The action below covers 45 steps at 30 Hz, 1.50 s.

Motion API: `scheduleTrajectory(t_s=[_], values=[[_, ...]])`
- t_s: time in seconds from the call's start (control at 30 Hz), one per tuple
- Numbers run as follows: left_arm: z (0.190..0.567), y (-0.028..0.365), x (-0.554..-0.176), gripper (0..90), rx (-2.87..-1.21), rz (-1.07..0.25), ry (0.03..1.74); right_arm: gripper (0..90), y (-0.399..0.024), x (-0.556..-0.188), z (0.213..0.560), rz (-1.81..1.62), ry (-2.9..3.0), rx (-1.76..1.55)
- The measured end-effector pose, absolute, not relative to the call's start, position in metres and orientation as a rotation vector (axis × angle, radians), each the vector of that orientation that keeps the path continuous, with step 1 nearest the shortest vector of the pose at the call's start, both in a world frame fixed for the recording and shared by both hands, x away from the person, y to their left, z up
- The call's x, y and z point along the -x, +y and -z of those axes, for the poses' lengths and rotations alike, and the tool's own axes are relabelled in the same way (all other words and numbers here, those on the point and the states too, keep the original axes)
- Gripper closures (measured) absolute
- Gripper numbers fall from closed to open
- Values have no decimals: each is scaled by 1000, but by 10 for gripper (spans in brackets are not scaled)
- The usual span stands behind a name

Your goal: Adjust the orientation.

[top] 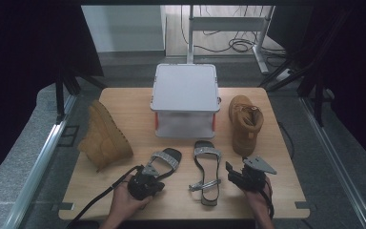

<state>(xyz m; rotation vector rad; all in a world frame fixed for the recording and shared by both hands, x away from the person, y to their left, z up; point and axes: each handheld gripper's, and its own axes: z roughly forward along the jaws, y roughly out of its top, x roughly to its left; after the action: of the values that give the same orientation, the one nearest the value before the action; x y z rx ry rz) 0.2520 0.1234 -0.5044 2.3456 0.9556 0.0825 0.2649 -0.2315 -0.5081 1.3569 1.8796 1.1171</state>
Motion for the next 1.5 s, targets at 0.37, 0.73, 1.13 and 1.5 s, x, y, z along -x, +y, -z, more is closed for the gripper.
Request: scheduleTrajectory(t_s=[0.37,0.73,1.13,1.5], values=[[503,138,-260,893,-2395,-107,1002,307,-233,-265,509,-1106,1881,-1356],[502,154,-267,894,-2405,-98,1036,306,-234,-265,510,-1099,1880,-1362],[491,159,-265,883,-2341,-142,998,309,-232,-264,510,-1111,1889,-1362],[472,182,-264,807,-2100,-227,971,317,-230,-260,506,-1130,1883,-1336]])
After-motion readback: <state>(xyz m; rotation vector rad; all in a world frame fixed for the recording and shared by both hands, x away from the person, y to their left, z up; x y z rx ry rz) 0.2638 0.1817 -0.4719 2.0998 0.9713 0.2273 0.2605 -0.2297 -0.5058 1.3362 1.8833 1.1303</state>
